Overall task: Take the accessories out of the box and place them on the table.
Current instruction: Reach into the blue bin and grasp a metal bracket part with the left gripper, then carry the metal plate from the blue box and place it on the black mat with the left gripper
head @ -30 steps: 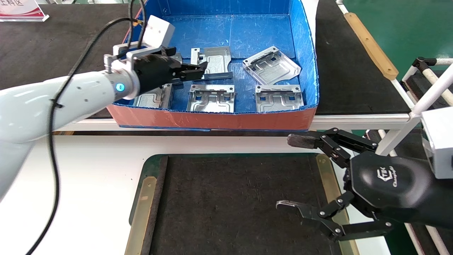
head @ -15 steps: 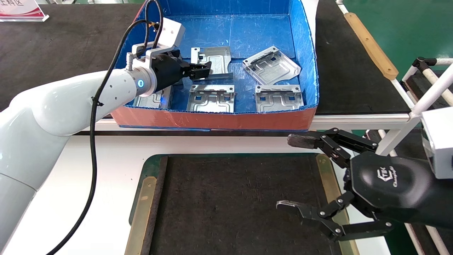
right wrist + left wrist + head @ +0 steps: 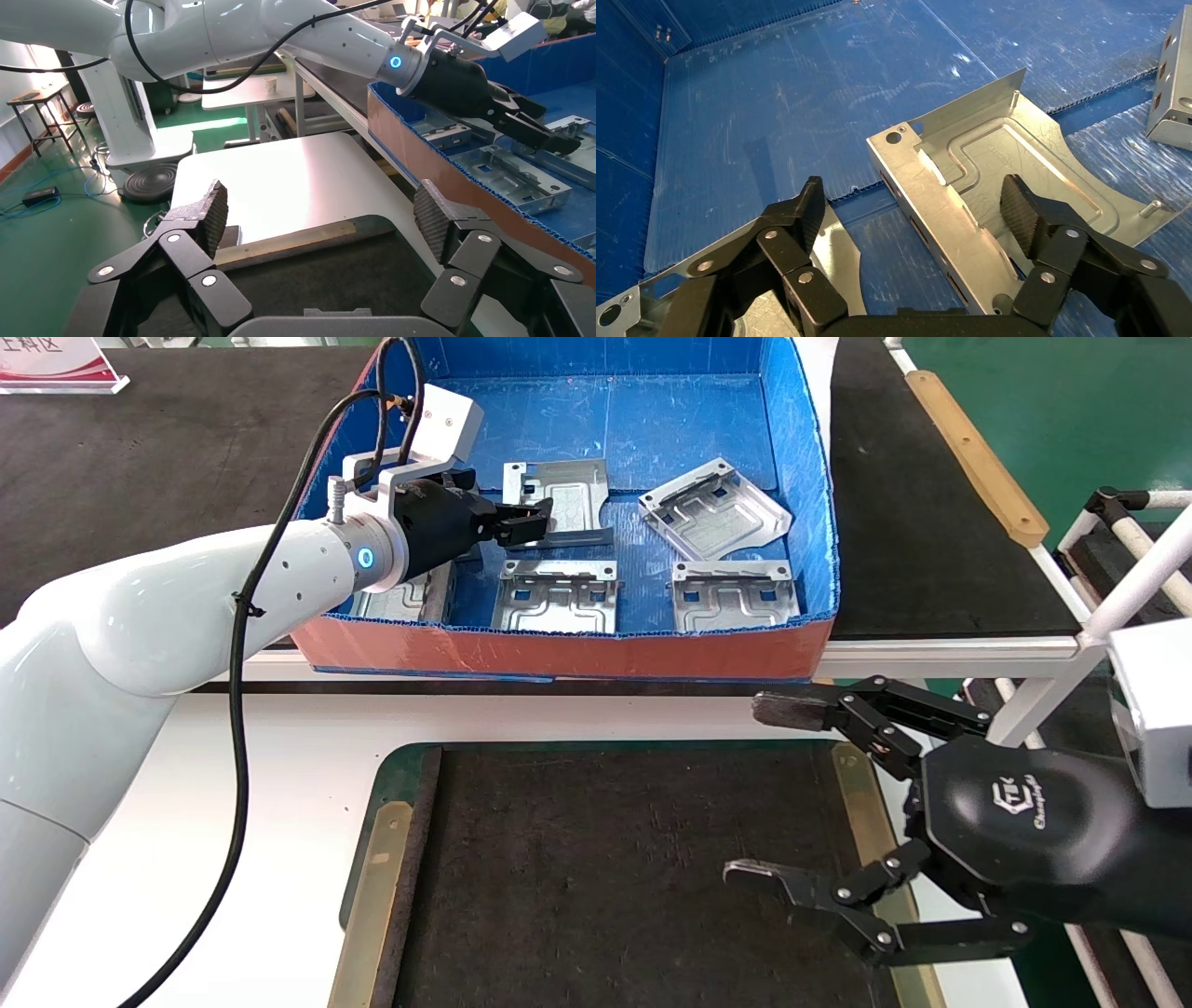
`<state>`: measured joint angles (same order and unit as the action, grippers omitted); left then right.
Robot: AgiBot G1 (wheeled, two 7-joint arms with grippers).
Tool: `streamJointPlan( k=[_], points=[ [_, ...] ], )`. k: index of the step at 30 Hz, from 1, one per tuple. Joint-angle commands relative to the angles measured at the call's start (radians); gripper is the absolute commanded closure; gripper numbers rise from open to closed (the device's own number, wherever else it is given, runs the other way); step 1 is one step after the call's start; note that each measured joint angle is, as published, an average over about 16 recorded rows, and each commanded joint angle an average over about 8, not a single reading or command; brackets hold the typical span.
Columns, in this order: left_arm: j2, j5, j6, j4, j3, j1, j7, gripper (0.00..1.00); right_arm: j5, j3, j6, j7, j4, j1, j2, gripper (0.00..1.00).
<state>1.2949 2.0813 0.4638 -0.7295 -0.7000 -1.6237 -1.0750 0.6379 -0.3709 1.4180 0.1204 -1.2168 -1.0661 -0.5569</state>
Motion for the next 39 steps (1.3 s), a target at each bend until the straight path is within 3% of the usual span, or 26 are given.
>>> streamJointPlan(
  k=[1, 39],
  points=[
    [-0.001, -0.003, 0.001, -0.001, 0.000, 0.001, 0.001, 1.00, 0.000, 0.000, 0.000, 0.000, 0.000, 0.000, 0.000, 1.00],
    [-0.008, -0.005, -0.002, 0.005, 0.005, 0.000, -0.001, 1.00, 0.000, 0.000, 0.000, 0.000, 0.000, 0.000, 0.000, 1.00]
  ],
)
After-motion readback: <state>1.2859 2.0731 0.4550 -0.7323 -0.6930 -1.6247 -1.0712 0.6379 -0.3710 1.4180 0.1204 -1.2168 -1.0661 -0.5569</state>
